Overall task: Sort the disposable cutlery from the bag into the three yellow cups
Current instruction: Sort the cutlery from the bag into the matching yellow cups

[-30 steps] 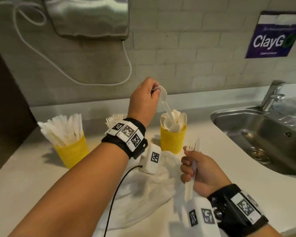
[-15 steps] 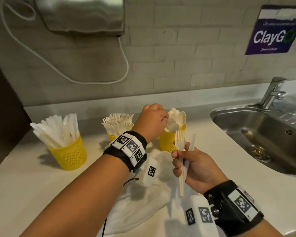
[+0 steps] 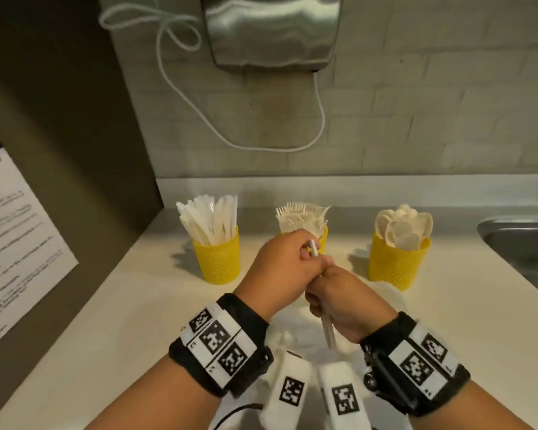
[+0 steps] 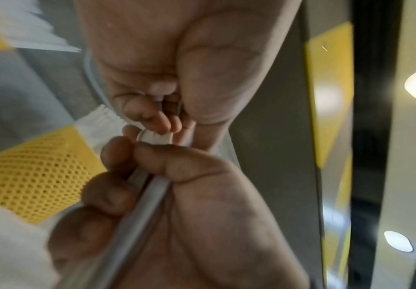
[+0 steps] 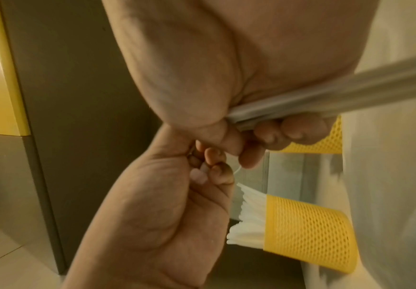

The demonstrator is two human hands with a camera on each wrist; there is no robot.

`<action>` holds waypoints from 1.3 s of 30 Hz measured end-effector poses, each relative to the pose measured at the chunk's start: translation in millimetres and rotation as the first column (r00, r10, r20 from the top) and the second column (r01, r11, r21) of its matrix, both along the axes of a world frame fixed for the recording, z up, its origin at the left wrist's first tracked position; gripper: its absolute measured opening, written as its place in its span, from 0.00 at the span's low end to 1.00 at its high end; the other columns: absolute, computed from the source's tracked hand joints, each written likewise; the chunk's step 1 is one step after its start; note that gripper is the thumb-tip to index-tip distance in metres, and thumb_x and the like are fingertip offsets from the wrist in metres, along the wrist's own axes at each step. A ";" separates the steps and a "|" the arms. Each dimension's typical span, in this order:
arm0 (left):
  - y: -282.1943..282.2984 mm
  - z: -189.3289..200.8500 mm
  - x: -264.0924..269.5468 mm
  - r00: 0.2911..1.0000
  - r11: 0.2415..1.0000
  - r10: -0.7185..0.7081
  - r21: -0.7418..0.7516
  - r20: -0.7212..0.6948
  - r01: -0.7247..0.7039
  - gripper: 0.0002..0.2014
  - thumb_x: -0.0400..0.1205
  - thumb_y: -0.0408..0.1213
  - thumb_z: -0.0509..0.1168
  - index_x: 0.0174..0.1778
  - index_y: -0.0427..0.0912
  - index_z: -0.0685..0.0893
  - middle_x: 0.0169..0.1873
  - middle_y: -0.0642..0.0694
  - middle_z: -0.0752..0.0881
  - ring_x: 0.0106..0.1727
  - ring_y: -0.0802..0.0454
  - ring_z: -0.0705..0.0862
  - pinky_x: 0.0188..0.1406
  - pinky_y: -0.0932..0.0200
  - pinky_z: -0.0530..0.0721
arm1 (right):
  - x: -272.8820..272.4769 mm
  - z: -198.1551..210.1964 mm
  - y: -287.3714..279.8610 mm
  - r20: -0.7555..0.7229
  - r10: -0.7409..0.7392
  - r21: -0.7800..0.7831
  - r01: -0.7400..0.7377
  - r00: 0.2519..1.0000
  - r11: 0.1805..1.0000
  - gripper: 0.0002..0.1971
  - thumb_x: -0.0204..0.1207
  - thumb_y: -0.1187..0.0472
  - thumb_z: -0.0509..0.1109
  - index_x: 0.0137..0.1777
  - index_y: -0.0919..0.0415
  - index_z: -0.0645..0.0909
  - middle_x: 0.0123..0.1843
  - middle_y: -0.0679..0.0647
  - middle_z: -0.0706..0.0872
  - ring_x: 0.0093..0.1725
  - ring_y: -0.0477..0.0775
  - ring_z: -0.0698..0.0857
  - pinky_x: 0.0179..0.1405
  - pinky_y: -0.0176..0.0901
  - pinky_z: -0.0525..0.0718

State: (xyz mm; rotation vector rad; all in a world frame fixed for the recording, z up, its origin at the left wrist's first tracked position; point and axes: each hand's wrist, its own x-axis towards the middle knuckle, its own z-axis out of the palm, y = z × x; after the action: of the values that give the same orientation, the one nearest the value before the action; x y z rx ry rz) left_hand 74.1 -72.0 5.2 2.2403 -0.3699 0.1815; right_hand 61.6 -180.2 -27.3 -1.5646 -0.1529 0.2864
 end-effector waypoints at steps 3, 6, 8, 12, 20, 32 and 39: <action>22.9 0.0 3.5 1.000 0.998 0.013 -0.064 -0.024 -0.014 0.02 0.76 0.36 0.68 0.42 0.48 0.84 0.35 0.47 0.85 0.37 0.51 0.83 0.42 0.58 0.81 | 1.7 2.4 11.0 -0.032 0.098 0.068 -0.096 0.995 0.993 0.19 0.76 0.77 0.55 0.54 0.54 0.78 0.25 0.42 0.78 0.26 0.41 0.73 0.28 0.36 0.66; 41.7 0.5 4.0 0.995 0.980 -0.015 -0.201 -0.104 -0.006 0.03 0.77 0.34 0.68 0.42 0.47 0.84 0.30 0.50 0.84 0.31 0.53 0.84 0.40 0.55 0.85 | 2.8 9.1 15.9 -0.087 0.157 0.275 -0.128 0.984 0.953 0.16 0.79 0.72 0.53 0.50 0.57 0.80 0.27 0.43 0.83 0.24 0.36 0.79 0.26 0.32 0.74; 50.7 1.1 5.9 0.994 0.971 -0.022 -0.238 -0.108 -0.004 0.04 0.77 0.32 0.68 0.43 0.47 0.84 0.26 0.53 0.82 0.26 0.57 0.82 0.38 0.57 0.85 | 3.6 13.2 21.7 -0.114 0.178 0.402 -0.118 0.977 0.908 0.14 0.81 0.66 0.54 0.47 0.59 0.83 0.29 0.48 0.84 0.24 0.41 0.79 0.24 0.33 0.75; 63.9 6.2 12.0 0.996 0.954 -0.005 -0.298 -0.094 -0.024 0.10 0.77 0.30 0.68 0.42 0.52 0.82 0.22 0.58 0.81 0.25 0.62 0.82 0.37 0.56 0.87 | 14.4 7.2 28.6 -0.159 0.153 0.419 -0.074 0.975 0.905 0.16 0.81 0.66 0.54 0.58 0.65 0.83 0.36 0.54 0.82 0.29 0.46 0.75 0.29 0.39 0.71; 129.6 54.5 15.5 0.879 0.858 0.407 -0.435 0.250 -0.274 0.10 0.75 0.35 0.71 0.41 0.56 0.79 0.34 0.50 0.83 0.37 0.49 0.88 0.47 0.45 0.88 | 41.0 43.0 -5.6 0.182 -0.381 0.342 0.305 0.907 0.889 0.23 0.78 0.78 0.59 0.63 0.49 0.69 0.44 0.55 0.81 0.41 0.53 0.85 0.42 0.53 0.88; 138.2 30.9 84.6 0.833 0.902 0.405 -0.017 0.377 -0.431 0.12 0.80 0.37 0.65 0.58 0.40 0.77 0.42 0.43 0.83 0.44 0.45 0.81 0.45 0.54 0.78 | 98.7 43.6 -14.0 0.613 -0.455 -0.102 0.635 0.647 0.766 0.29 0.78 0.71 0.64 0.75 0.46 0.64 0.47 0.56 0.81 0.37 0.47 0.80 0.36 0.32 0.82; 140.9 -11.1 93.1 0.891 0.812 0.312 0.395 0.331 -0.431 0.15 0.80 0.44 0.63 0.60 0.43 0.81 0.62 0.40 0.82 0.65 0.38 0.71 0.64 0.49 0.66 | 101.6 11.1 -9.2 0.609 -0.146 -0.529 0.536 0.780 0.658 0.21 0.80 0.63 0.63 0.73 0.55 0.71 0.59 0.60 0.85 0.59 0.59 0.82 0.54 0.43 0.75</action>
State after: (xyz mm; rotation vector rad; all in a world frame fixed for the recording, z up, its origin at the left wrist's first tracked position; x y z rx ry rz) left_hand 167.2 68.9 -5.9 2.7588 -0.0952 0.6562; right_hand 163.2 -189.4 -16.2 -2.3543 -0.1601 -0.4846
